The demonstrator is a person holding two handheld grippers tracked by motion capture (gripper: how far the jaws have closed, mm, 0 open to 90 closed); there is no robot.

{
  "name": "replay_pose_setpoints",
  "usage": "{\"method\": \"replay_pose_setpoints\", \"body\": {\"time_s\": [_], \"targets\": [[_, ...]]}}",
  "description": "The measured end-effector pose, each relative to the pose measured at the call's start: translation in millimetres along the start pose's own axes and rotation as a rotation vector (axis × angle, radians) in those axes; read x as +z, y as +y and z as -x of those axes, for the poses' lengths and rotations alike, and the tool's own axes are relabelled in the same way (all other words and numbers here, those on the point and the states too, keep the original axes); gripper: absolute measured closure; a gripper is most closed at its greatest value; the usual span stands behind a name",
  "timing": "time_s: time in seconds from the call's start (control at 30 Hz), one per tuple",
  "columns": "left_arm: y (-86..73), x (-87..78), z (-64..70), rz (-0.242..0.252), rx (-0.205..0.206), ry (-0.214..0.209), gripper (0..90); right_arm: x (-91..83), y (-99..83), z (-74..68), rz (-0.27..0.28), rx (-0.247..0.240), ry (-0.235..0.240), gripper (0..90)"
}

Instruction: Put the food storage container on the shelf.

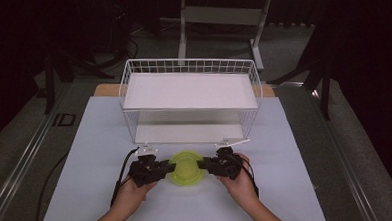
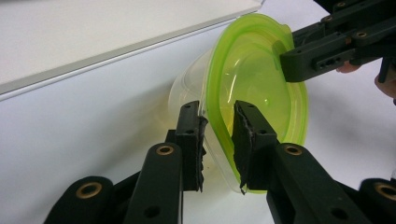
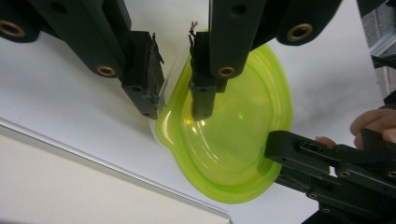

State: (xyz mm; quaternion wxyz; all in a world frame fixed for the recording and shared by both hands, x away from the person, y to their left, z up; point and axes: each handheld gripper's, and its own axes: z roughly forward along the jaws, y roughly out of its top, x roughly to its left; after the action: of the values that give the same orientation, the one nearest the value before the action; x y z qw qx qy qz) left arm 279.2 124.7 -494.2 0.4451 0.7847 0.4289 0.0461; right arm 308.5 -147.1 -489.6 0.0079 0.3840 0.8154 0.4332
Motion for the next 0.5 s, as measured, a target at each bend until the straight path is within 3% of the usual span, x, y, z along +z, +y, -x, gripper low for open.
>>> {"method": "replay_pose_setpoints", "body": {"time_s": [0.13, 0.23, 0.3, 0.5], "targets": [[-2.2, -1.2, 1.4, 0.009, -0.003, 0.002, 75.5, -1.0, -1.0, -0.9, 0.002, 0.003, 0.010, 76.1], [-4.5, -3.5, 5.5, 0.010, -0.015, 0.026, 80.2, -4.4, -5.1, -4.2, 0.005, 0.034, 0.020, 80.6], [-5.1, -4.0, 7.9, 0.006, -0.007, 0.027, 80.3, -5.6, -8.2, -8.4, -0.004, 0.022, 0.004, 80.7], [3.3, -8.0, 11.4, 0.067, 0.024, 0.029, 80.4, -15.0, -5.1, -11.1, 0.048, -0.001, -0.019, 80.8]]}}
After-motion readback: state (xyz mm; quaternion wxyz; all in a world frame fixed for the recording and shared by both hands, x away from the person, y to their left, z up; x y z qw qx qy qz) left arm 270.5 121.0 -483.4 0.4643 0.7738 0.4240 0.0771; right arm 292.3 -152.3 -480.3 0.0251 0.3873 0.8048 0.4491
